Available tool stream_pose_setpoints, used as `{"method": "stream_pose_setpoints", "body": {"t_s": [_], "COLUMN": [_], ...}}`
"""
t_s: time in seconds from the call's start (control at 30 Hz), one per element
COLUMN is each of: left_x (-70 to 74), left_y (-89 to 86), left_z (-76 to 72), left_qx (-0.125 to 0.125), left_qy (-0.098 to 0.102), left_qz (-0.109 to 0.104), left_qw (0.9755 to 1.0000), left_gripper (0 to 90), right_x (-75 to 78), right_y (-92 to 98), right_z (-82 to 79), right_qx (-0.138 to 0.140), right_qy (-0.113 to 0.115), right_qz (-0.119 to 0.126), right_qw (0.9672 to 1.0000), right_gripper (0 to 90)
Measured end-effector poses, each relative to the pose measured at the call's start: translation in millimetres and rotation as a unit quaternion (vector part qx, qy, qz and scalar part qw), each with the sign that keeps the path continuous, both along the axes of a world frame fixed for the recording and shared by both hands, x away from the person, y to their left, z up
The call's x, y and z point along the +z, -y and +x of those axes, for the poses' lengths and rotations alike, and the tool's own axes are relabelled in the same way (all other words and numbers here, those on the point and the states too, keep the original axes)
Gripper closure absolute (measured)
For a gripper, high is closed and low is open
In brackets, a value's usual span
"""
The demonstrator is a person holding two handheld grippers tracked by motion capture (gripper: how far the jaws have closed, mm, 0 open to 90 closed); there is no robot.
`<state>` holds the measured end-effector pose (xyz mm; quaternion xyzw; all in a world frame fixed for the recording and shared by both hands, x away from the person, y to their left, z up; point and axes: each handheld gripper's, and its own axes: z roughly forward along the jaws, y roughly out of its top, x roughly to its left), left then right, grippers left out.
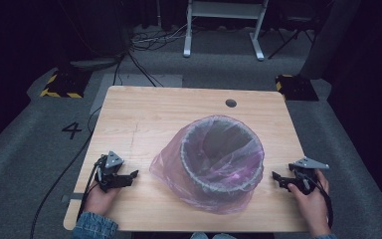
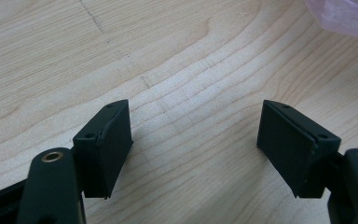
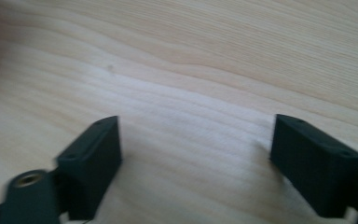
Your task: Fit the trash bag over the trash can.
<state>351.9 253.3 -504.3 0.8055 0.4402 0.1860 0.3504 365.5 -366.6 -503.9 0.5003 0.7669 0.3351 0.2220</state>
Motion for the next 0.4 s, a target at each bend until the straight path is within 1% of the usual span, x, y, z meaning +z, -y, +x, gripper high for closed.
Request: {"method": "stream_pose_setpoints", "body": {"t_s": [0.03, 0.07, 0.1, 0.17, 0.4], "left_x": [0.0, 0.0, 0.0, 0.0, 0.0], "left_y": [0.0, 0.1, 0.0, 0.0, -0.1], "left_z": [0.0, 0.0, 0.0, 0.0, 0.1], "left_qx": [0.000, 0.000, 0.000, 0.000, 0.000], "left_qy": [0.000, 0.000, 0.000, 0.000, 0.000], "left_qz": [0.000, 0.000, 0.000, 0.000, 0.000], "left_qw": [1.0000, 1.0000, 1.0000, 1.0000, 1.0000], "left_gripper": [26.1, 26.1, 26.1, 26.1, 26.1], "right_x": [-0.4, -1.1, -1.4, -1.4, -1.4], "right_y": [-0.3, -0.2, 0.2, 0.7, 0.4], "right_z": [1.7, 4.5, 6.3, 7.5, 7.1], "right_qx": [-0.021, -0.035, -0.041, -0.046, -0.048], "right_qy": [-0.004, -0.012, -0.016, -0.016, -0.016], "right_qz": [-0.003, -0.005, -0.005, -0.006, -0.006], "right_qw": [0.9998, 0.9993, 0.9990, 0.9988, 0.9987], "right_gripper": [5.2, 0.7, 0.0, 0.0, 0.0]}}
